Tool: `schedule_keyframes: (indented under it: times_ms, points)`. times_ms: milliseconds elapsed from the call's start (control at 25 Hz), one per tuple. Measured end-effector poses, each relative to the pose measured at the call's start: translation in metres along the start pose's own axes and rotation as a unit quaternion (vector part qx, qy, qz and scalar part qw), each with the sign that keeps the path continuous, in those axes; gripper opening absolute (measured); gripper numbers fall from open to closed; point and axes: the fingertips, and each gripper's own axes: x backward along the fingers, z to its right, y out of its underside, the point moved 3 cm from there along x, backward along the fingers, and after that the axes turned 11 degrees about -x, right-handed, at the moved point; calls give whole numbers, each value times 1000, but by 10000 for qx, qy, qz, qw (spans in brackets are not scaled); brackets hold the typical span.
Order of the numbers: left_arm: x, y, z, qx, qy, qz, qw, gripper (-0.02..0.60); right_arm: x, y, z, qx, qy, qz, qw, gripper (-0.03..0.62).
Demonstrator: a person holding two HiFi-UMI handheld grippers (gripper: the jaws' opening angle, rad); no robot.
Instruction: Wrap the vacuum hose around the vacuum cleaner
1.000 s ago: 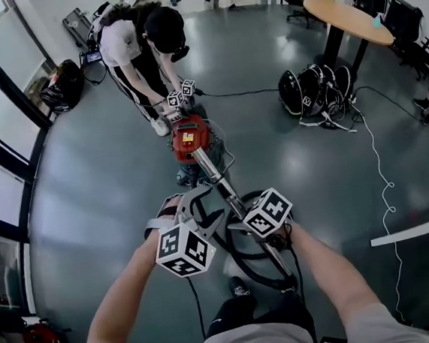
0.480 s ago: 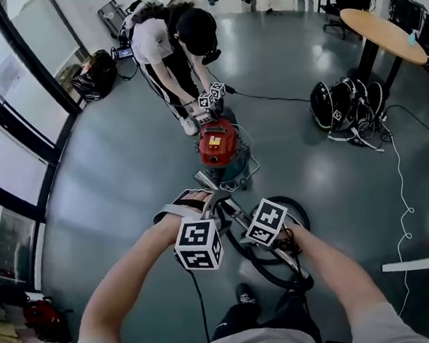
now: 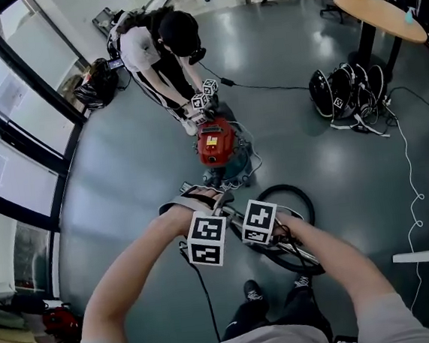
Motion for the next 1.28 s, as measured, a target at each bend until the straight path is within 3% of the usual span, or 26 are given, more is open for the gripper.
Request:
schedule_keyframes:
  times_ms: [160, 280, 360, 760, 920, 1080, 1160, 1280]
  points:
    - [-14, -4, 3, -166, 449, -198, 9987, 281, 2, 10, 7, -110, 97, -11, 9999, 78]
    - [-19, -5, 6, 191, 820, 19, 9964, 268, -2, 16, 10, -121, 209, -95, 9997, 78]
    - [-23, -4, 7, 383, 935, 134, 9948, 232, -7, 17, 13, -143, 263, -142, 9994, 78]
    - [-70, 5, 35, 480, 1443, 400, 9876, 232, -53, 29, 33, -270, 540, -559, 9966, 78]
    - [-86, 7, 66, 657, 1865, 641, 9782, 232, -78, 33, 31, 78, 522, -841, 9951, 78]
    - [-99, 3, 105, 999, 2466, 1168, 9569, 233, -106, 38, 27, 604, 750, -1148, 9887, 78]
    - [-110, 2, 121, 1172, 2475, 1364, 9521, 233, -119, 42, 29, 798, 841, -1288, 9849, 78]
    - [-130, 1, 138, 1300, 2340, 1444, 9526, 233, -139, 50, 35, 867, 785, -1433, 9827, 78]
